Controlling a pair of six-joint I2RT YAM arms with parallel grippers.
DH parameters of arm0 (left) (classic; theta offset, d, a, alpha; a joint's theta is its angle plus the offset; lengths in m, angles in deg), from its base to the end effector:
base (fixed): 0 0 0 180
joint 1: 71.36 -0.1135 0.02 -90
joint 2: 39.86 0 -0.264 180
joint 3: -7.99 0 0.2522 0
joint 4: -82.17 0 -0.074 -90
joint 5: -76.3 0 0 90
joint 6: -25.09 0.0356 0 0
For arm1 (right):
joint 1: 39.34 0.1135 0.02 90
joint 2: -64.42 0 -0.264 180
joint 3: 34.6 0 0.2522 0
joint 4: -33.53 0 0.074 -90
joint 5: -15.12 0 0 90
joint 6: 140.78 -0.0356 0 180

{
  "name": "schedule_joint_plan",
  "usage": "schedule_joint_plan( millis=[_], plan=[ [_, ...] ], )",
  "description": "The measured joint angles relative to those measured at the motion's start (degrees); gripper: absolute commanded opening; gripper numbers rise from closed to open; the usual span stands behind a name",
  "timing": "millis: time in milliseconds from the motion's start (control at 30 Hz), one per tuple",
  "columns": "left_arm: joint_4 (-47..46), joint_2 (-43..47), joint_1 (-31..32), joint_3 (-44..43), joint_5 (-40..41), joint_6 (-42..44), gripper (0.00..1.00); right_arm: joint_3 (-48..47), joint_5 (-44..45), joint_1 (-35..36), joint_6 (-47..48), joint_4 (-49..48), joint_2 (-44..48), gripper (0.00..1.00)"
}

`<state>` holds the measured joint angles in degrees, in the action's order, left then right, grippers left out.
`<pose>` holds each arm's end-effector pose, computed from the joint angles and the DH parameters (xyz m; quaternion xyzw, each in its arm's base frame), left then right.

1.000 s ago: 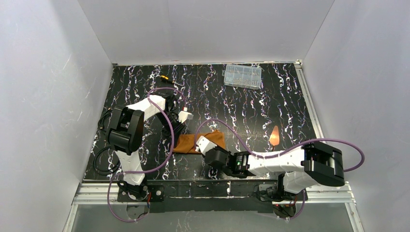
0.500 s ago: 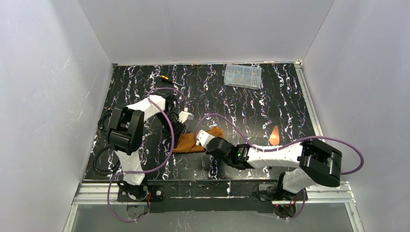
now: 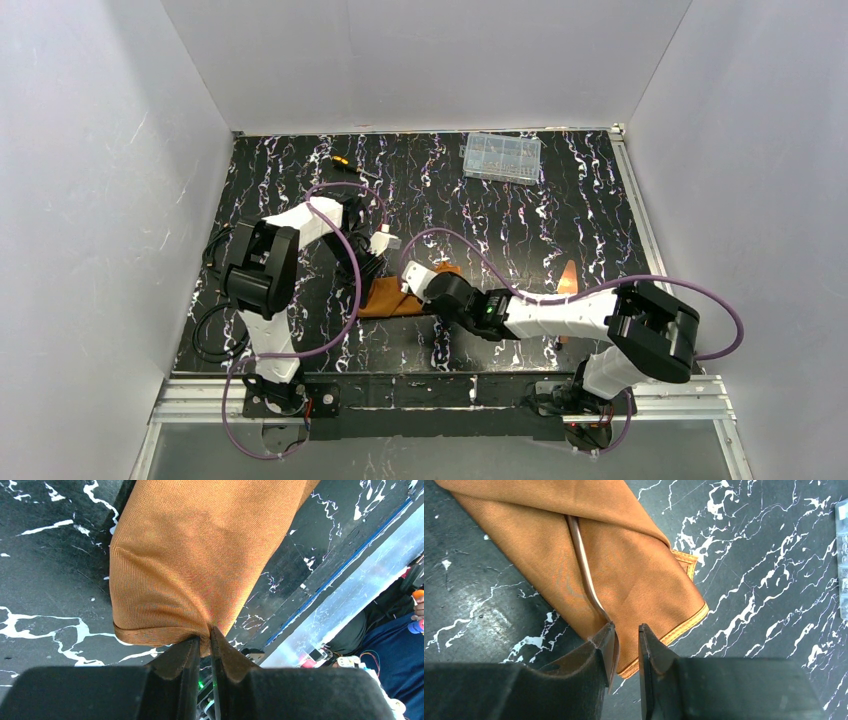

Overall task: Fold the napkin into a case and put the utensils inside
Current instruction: Insert the fork into the folded napkin.

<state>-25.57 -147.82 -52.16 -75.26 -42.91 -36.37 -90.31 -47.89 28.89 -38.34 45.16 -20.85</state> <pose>0.2944 -0.1209 0.1549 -0.3768 -0.8895 0.2556 0.0381 0.1252 0.2700 0.1826 -0.4996 0.7374 0.0002 0.4545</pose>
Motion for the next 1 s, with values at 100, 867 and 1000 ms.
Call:
schedule_joint_plan(
  millis=[100,867,1000],
  plan=[
    [0.1,-0.4,0.0,0.0,-0.1,0.0,0.12,0.0,0.0,-0.6,0.0,-0.2,0.0,0.39],
    [13.1,1.9,-1.5,-8.7,-0.4,1.3,0.54,-2.2,-10.6,-4.9,-14.1,9.9,12.9,0.71],
    [17.8,1.9,-1.6,-13.7,-1.0,1.9,0.54,0.0,-12.1,-5.0,-16.9,12.4,15.1,0.67]
  ],
)
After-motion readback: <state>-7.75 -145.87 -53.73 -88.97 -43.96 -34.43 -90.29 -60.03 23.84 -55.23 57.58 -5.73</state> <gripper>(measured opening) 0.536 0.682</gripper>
